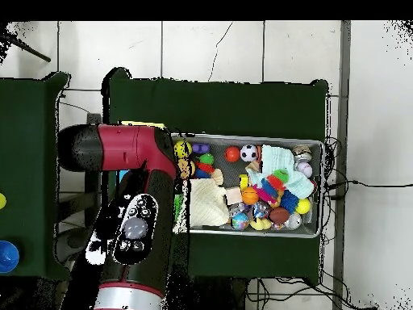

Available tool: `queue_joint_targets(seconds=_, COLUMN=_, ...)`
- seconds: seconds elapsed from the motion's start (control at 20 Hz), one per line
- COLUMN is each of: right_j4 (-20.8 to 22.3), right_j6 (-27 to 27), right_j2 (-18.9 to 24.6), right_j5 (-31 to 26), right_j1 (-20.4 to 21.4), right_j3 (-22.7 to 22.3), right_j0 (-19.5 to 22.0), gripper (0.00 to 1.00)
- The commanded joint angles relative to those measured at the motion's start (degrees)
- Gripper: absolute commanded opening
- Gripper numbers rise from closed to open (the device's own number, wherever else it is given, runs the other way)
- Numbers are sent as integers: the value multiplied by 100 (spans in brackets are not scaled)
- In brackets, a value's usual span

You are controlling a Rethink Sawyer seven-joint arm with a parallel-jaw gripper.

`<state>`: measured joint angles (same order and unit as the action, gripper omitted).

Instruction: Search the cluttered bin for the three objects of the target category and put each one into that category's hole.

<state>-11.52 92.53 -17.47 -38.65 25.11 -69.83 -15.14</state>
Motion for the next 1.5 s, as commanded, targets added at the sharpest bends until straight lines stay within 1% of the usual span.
queue_joint_targets(seconds=0.05, right_j4=-31, right_j6=1209, right_j2=270, right_j5=-416, right_j1=-259, right_j3=-232, right_j0=120, gripper=0)
queue_joint_targets(seconds=0.3, right_j4=-85, right_j6=1249, right_j2=319, right_j5=-369, right_j1=-337, right_j3=-248, right_j0=141, gripper=0)
queue_joint_targets(seconds=0.45, right_j4=-106, right_j6=1239, right_j2=330, right_j5=-635, right_j1=-362, right_j3=-162, right_j0=130, gripper=0)
queue_joint_targets(seconds=0.55, right_j4=-209, right_j6=1376, right_j2=355, right_j5=-704, right_j1=-367, right_j3=-206, right_j0=128, gripper=0)
queue_joint_targets(seconds=0.7, right_j4=-274, right_j6=1412, right_j2=393, right_j5=-599, right_j1=-408, right_j3=-279, right_j0=160, gripper=0)
queue_joint_targets(seconds=0.9, right_j4=-349, right_j6=1424, right_j2=404, right_j5=-746, right_j1=-436, right_j3=-291, right_j0=161, gripper=0)
queue_joint_targets(seconds=1.2, right_j4=-430, right_j6=1403, right_j2=411, right_j5=-1094, right_j1=-437, right_j3=-354, right_j0=182, gripper=0)
queue_joint_targets(seconds=1.35, right_j4=-416, right_j6=1328, right_j2=381, right_j5=-1484, right_j1=-403, right_j3=-365, right_j0=191, gripper=0)
queue_joint_targets(seconds=1.4, right_j4=-365, right_j6=1263, right_j2=355, right_j5=-1795, right_j1=-392, right_j3=-331, right_j0=186, gripper=0)
queue_joint_targets(seconds=1.45, right_j4=-343, right_j6=1213, right_j2=366, right_j5=-1949, right_j1=-403, right_j3=-298, right_j0=193, gripper=0)
queue_joint_targets(seconds=1.5, right_j4=-377, right_j6=1246, right_j2=387, right_j5=-1881, right_j1=-399, right_j3=-343, right_j0=198, gripper=0)
